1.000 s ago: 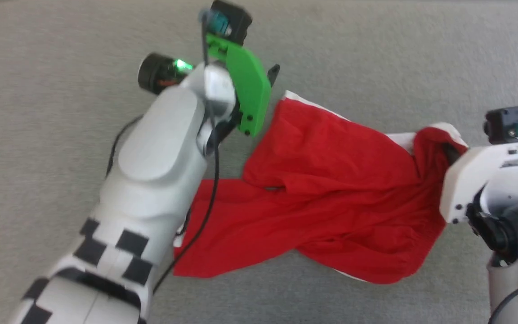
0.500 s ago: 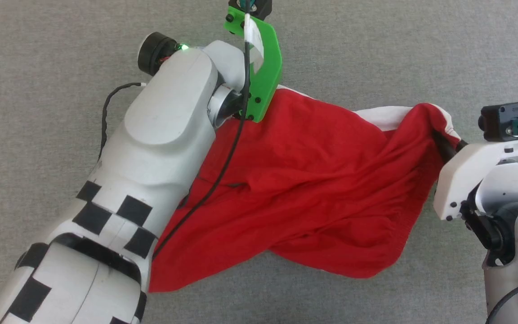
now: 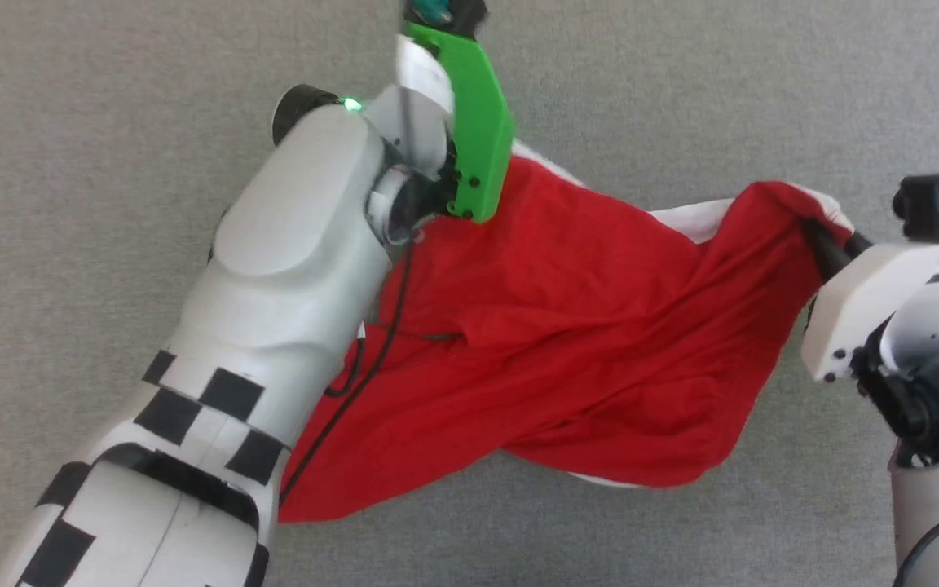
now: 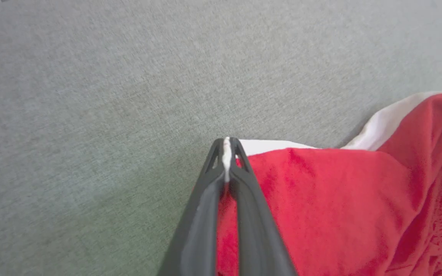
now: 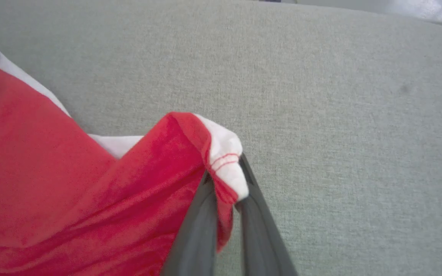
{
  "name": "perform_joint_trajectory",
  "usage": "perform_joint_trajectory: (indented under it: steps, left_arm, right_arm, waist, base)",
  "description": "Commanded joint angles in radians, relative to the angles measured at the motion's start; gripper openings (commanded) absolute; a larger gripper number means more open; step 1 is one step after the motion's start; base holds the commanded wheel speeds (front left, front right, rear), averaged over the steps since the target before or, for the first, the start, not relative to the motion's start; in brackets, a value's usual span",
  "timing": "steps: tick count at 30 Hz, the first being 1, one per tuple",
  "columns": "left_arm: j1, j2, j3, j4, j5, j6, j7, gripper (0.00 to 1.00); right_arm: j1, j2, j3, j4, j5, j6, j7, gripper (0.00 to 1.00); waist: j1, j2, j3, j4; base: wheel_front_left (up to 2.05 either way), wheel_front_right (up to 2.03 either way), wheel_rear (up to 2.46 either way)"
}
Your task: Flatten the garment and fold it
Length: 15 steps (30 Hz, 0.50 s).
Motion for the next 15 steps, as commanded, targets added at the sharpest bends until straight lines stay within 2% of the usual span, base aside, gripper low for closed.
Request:
perform_joint_trajectory:
  steps: [1, 5, 9, 15]
  left_arm:
    - [0.011, 0.003, 0.027, -0.010, -0.032, -0.001, -0.031, 0.00]
    - [0.004, 0.017, 0.101, -0.027, -0.092, -0.006, -0.099, 0.00]
    - [-0.027, 0.059, 0.174, -0.055, -0.127, -0.002, -0.158, 0.00]
    - [-0.104, 0.148, 0.213, -0.080, -0.082, 0.053, -0.200, 0.00]
  right_arm:
    - [-0.028, -0.010, -0.004, 0.003, 0.020, -0.002, -0.006, 0.00]
    - [-0.070, -0.049, 0.002, -0.006, 0.085, -0.002, 0.016, 0.00]
    - [-0.151, -0.088, 0.019, -0.017, 0.170, -0.002, 0.072, 0.00]
    - [-0.340, -0.138, 0.079, 0.051, 0.229, -0.002, 0.153, 0.00]
  waist:
    - [-0.0001, -0.0001, -0.049, 0.025]
    - [-0.0001, -0.0001, -0.116, 0.055]
    - [-0.0001, -0.0001, -0.182, 0.076]
    - [-0.0001, -0.0001, -0.213, 0.092]
  base:
    - [0.00, 0.00, 0.00]
    - [0.00, 0.00, 0.00]
    - [0.00, 0.00, 0.00]
    - [0.00, 0.00, 0.00]
